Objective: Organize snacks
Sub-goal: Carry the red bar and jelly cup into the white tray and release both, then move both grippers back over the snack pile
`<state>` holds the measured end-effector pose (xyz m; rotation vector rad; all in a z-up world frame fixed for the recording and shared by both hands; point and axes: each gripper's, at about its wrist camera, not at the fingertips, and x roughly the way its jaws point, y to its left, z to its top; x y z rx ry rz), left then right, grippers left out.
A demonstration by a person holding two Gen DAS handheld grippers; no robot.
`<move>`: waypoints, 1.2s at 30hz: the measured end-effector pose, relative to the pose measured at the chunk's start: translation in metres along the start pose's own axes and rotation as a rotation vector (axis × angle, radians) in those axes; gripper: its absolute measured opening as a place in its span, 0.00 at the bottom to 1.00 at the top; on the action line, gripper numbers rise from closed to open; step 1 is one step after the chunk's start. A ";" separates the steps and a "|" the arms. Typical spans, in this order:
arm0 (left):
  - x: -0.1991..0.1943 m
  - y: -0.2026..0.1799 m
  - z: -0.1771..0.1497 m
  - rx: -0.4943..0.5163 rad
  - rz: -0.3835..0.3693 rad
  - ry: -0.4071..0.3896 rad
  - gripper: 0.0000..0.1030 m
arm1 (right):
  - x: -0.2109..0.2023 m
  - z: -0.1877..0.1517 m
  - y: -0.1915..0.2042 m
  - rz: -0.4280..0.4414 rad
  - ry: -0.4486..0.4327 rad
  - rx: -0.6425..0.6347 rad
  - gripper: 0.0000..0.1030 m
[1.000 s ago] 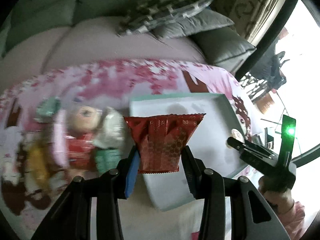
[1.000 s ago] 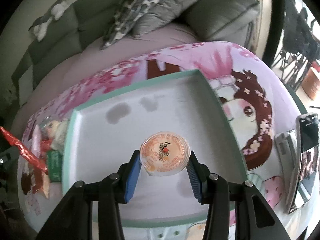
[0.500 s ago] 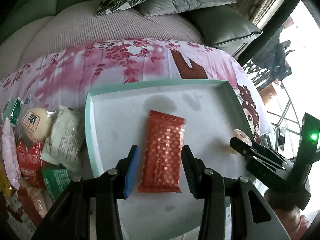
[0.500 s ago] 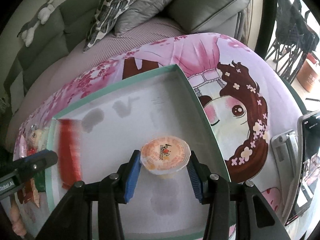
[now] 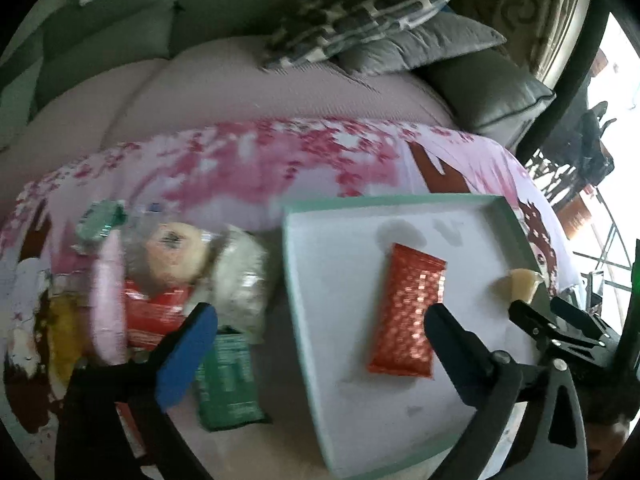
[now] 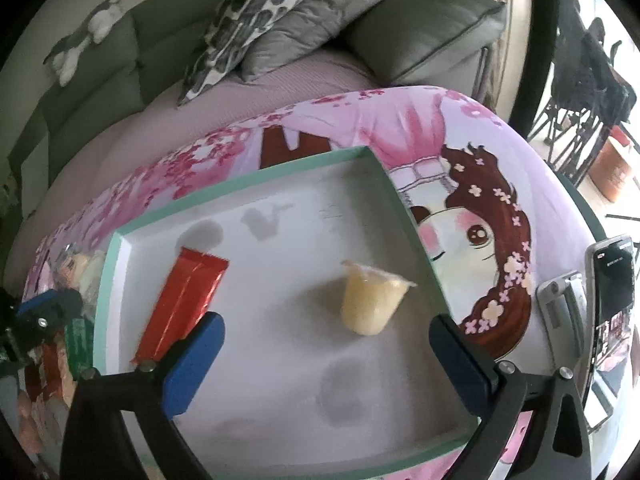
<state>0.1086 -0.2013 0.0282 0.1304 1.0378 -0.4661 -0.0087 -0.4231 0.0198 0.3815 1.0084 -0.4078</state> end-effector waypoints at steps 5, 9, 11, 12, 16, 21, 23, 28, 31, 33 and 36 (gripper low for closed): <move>-0.021 0.026 -0.008 0.006 0.073 -0.056 1.00 | -0.010 -0.005 0.017 -0.002 -0.027 -0.008 1.00; -0.042 0.050 -0.013 -0.047 0.116 -0.110 1.00 | -0.016 -0.009 0.034 -0.010 -0.034 -0.033 1.00; -0.049 0.065 -0.015 -0.076 0.154 -0.120 1.00 | -0.016 -0.011 0.045 -0.011 -0.028 -0.049 1.00; -0.053 0.073 -0.016 -0.089 0.186 -0.122 1.00 | -0.017 -0.012 0.051 -0.011 -0.023 -0.058 1.00; -0.064 0.102 -0.028 -0.146 0.289 -0.124 1.00 | -0.021 -0.018 0.074 0.001 -0.021 -0.089 1.00; -0.068 0.146 -0.042 -0.241 0.316 -0.028 1.00 | -0.022 -0.026 0.109 0.019 0.021 -0.132 1.00; -0.077 0.166 -0.049 -0.290 0.299 -0.041 1.00 | -0.023 -0.030 0.126 0.038 0.036 -0.150 1.00; -0.092 0.197 -0.065 -0.349 0.279 -0.053 1.00 | -0.025 -0.046 0.169 0.093 0.057 -0.213 1.00; -0.096 0.213 -0.073 -0.364 0.284 -0.051 1.00 | -0.025 -0.055 0.193 0.120 0.066 -0.253 1.00; -0.094 0.223 -0.077 -0.382 0.270 -0.037 1.00 | -0.025 -0.061 0.210 0.135 0.072 -0.281 1.00; -0.089 0.237 -0.085 -0.389 0.279 -0.001 1.00 | -0.024 -0.069 0.233 0.163 0.086 -0.314 1.00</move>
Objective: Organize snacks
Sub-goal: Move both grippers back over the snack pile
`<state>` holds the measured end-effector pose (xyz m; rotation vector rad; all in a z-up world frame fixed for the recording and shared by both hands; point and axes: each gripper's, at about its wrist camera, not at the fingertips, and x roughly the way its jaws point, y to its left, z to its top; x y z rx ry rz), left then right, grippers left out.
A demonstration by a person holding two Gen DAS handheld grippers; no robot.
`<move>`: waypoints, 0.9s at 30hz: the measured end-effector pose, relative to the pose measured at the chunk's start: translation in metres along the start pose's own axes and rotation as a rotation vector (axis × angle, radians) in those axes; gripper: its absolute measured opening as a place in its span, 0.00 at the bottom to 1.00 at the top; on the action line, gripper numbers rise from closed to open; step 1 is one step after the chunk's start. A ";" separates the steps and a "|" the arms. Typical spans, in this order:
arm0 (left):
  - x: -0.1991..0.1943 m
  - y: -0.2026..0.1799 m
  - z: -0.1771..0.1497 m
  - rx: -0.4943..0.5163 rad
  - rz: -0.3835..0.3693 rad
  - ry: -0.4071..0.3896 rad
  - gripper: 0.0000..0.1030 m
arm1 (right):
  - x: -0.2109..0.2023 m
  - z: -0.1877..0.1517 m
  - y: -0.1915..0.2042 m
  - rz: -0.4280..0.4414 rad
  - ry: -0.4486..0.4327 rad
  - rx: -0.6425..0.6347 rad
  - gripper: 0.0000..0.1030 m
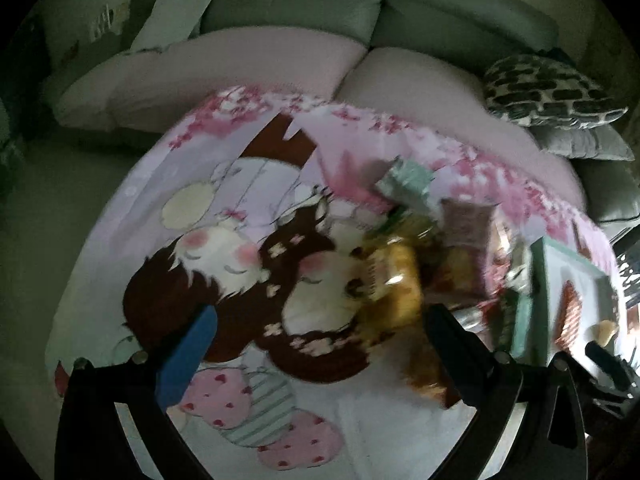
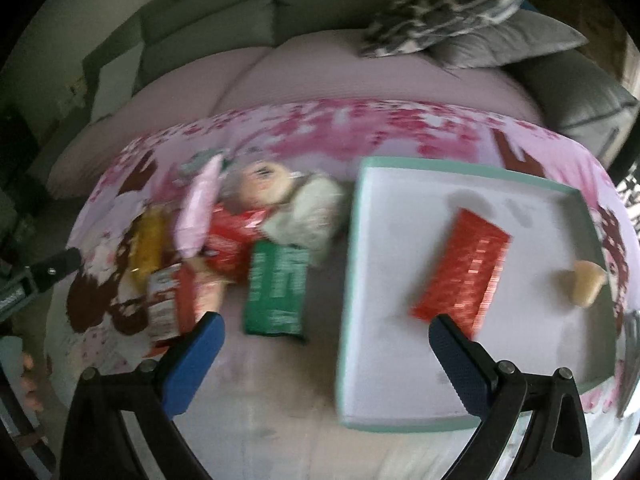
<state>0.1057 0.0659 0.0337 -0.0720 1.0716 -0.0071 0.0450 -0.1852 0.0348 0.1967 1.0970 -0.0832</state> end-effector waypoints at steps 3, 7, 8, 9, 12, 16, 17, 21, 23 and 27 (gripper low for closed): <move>0.005 0.014 -0.003 -0.022 -0.004 0.002 1.00 | 0.008 0.000 0.023 0.025 0.018 -0.036 1.00; 0.009 0.025 -0.005 -0.038 -0.028 -0.008 1.00 | 0.020 -0.002 0.055 0.045 0.046 -0.100 1.00; 0.011 0.026 -0.006 -0.038 -0.033 -0.007 1.00 | 0.023 -0.003 0.063 0.054 0.051 -0.114 1.00; 0.013 0.027 -0.006 -0.037 -0.038 -0.004 1.00 | 0.026 -0.004 0.071 0.059 0.056 -0.132 1.00; 0.018 0.028 -0.005 -0.022 -0.040 0.009 1.00 | 0.034 -0.007 0.086 0.064 0.070 -0.173 1.00; 0.024 0.027 -0.001 -0.002 -0.050 0.035 1.00 | 0.050 -0.010 0.099 0.052 0.092 -0.199 1.00; 0.027 0.027 0.000 -0.007 -0.063 0.048 1.00 | 0.053 -0.010 0.101 0.049 0.095 -0.203 1.00; 0.032 0.025 0.006 -0.010 -0.099 0.064 1.00 | 0.061 -0.010 0.103 0.031 0.100 -0.213 0.92; 0.035 0.023 0.008 -0.007 -0.104 0.073 1.00 | 0.064 -0.008 0.103 0.035 0.103 -0.204 0.87; 0.043 0.015 0.013 -0.008 -0.158 0.095 1.00 | 0.067 -0.007 0.104 0.040 0.100 -0.200 0.79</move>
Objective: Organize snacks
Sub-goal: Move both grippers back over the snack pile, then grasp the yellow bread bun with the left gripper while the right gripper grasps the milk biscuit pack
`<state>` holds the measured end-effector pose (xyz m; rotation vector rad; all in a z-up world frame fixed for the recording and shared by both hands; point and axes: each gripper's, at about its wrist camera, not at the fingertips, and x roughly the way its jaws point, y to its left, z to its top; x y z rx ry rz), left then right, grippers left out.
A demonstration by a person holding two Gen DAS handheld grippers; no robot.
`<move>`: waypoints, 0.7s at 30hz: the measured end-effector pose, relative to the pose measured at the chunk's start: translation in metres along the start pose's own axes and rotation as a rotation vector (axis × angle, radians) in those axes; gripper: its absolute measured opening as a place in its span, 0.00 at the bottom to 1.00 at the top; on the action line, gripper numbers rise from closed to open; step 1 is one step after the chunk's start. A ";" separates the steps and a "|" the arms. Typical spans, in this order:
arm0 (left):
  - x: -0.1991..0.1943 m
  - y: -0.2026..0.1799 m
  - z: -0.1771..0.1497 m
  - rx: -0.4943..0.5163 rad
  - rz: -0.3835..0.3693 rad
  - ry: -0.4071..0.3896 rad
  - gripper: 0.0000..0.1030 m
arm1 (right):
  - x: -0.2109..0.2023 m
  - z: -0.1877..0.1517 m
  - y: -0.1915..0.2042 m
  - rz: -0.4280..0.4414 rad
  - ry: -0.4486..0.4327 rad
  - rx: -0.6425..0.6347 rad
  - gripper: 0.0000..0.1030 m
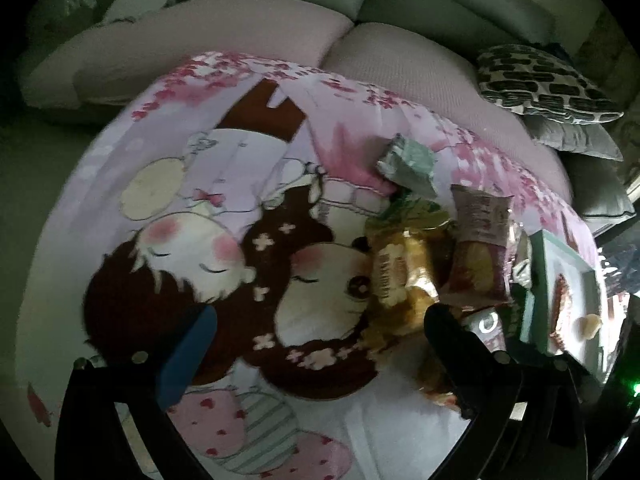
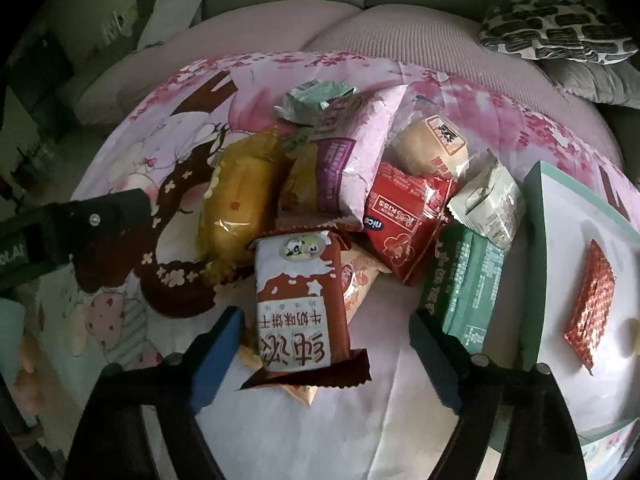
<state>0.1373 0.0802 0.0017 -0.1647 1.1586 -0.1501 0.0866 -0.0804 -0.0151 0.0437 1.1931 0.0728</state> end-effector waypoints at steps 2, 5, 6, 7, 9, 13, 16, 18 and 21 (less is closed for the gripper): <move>0.006 -0.004 0.004 -0.006 -0.042 0.016 1.00 | 0.000 0.001 0.000 0.009 -0.006 0.003 0.74; 0.016 -0.009 0.008 -0.016 -0.088 0.042 1.00 | 0.000 0.001 -0.001 0.030 -0.007 0.013 0.65; 0.020 -0.011 0.010 -0.018 -0.099 0.052 1.00 | 0.000 0.001 -0.002 0.037 -0.006 0.018 0.63; 0.023 -0.012 0.011 -0.019 -0.104 0.062 1.00 | 0.000 0.001 -0.003 0.044 -0.004 0.019 0.60; 0.031 -0.017 0.013 -0.020 -0.111 0.083 1.00 | 0.001 0.000 -0.003 0.060 0.000 0.022 0.56; 0.042 -0.024 0.015 -0.019 -0.138 0.106 1.00 | 0.000 -0.001 -0.002 0.071 -0.002 0.021 0.51; 0.050 -0.027 0.016 -0.020 -0.151 0.117 0.97 | -0.001 -0.002 -0.002 0.075 -0.002 0.021 0.45; 0.055 -0.029 0.017 -0.029 -0.163 0.123 0.89 | -0.001 -0.002 -0.002 0.078 0.000 0.020 0.44; 0.062 -0.029 0.017 -0.040 -0.177 0.136 0.83 | -0.001 -0.003 -0.003 0.078 0.002 0.018 0.43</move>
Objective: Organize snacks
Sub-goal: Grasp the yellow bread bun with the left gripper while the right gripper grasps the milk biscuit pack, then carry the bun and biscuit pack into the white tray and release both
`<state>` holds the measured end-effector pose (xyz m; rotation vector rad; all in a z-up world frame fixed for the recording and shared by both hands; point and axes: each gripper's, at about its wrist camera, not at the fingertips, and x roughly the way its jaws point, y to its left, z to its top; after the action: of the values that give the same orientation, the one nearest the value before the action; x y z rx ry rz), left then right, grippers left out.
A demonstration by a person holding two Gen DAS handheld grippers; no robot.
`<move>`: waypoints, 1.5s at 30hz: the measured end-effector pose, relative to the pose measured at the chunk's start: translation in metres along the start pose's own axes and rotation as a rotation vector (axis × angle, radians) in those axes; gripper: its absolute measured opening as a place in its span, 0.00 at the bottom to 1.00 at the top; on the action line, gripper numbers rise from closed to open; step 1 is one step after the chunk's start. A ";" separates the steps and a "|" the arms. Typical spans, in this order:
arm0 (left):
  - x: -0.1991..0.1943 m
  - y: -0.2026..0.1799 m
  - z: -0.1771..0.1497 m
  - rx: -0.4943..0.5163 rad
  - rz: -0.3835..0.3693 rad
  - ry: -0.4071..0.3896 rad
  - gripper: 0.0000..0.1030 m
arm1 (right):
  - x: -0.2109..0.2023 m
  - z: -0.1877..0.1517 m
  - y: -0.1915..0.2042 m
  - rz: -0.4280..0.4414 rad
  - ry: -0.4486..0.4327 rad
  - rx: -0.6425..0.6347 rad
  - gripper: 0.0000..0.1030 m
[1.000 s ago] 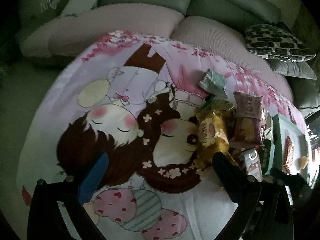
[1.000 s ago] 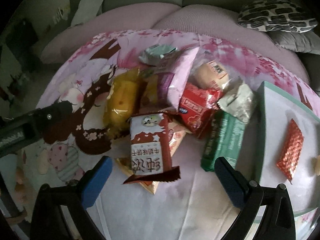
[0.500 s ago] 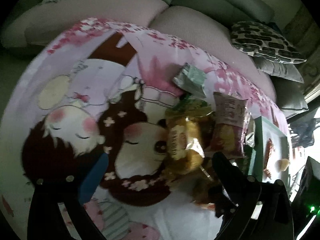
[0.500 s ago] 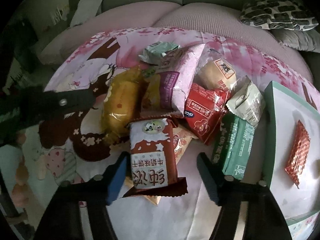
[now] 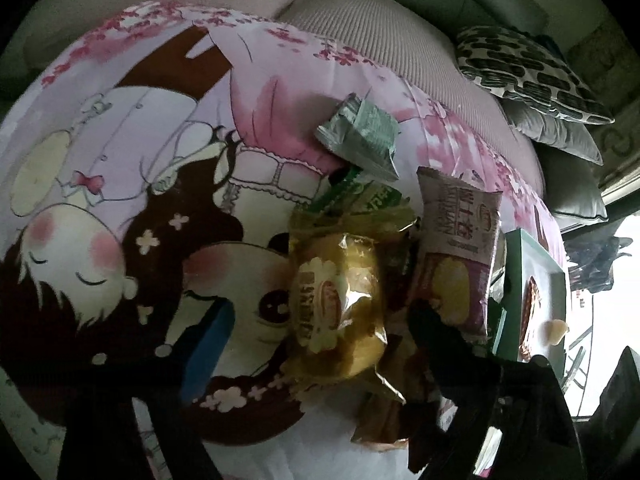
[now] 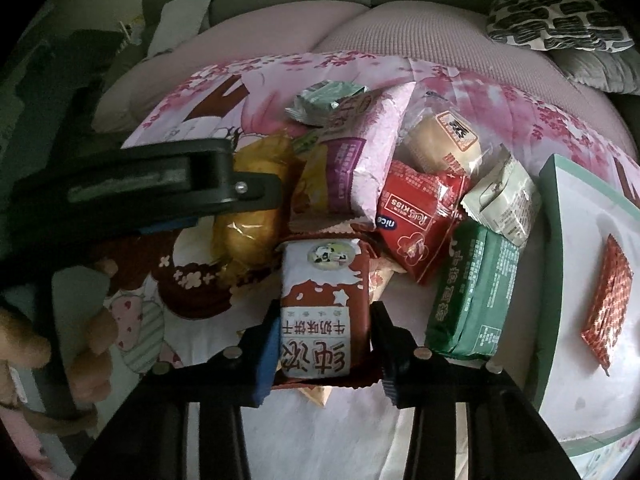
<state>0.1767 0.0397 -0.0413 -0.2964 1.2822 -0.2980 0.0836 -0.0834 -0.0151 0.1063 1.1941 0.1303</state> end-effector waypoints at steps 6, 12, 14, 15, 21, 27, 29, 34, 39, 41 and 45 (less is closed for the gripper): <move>0.006 0.005 -0.001 -0.031 -0.013 0.008 0.65 | -0.001 -0.001 -0.001 0.006 0.002 0.006 0.42; 0.000 0.006 -0.004 -0.054 -0.047 0.000 0.43 | -0.003 -0.002 -0.004 0.011 0.008 0.019 0.41; -0.002 0.006 -0.005 -0.061 -0.041 -0.003 0.43 | -0.004 -0.004 -0.004 0.015 0.010 0.024 0.41; -0.004 0.006 -0.006 -0.065 -0.037 -0.005 0.42 | -0.005 -0.004 -0.005 0.018 0.012 0.027 0.41; -0.017 0.006 -0.015 -0.079 -0.028 -0.032 0.42 | -0.014 -0.010 -0.007 0.033 0.012 0.042 0.41; -0.039 0.001 -0.024 -0.085 -0.010 -0.078 0.42 | -0.032 -0.018 -0.014 0.055 -0.007 0.063 0.41; -0.050 -0.003 -0.028 -0.080 -0.004 -0.099 0.42 | -0.039 -0.021 -0.017 0.061 -0.015 0.071 0.41; -0.073 -0.022 -0.032 -0.044 0.000 -0.141 0.42 | -0.058 -0.025 -0.033 0.062 -0.043 0.098 0.41; -0.084 -0.053 -0.033 0.004 -0.019 -0.157 0.42 | -0.071 -0.028 -0.061 0.044 -0.053 0.151 0.41; -0.086 -0.069 -0.034 0.035 -0.026 -0.162 0.42 | -0.077 -0.030 -0.074 0.038 -0.066 0.174 0.41; -0.087 -0.102 -0.037 0.097 -0.054 -0.155 0.42 | -0.092 -0.029 -0.101 0.015 -0.092 0.214 0.41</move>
<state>0.1136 -0.0236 0.0646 -0.2668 1.1049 -0.3746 0.0282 -0.1974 0.0433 0.3055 1.1128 0.0103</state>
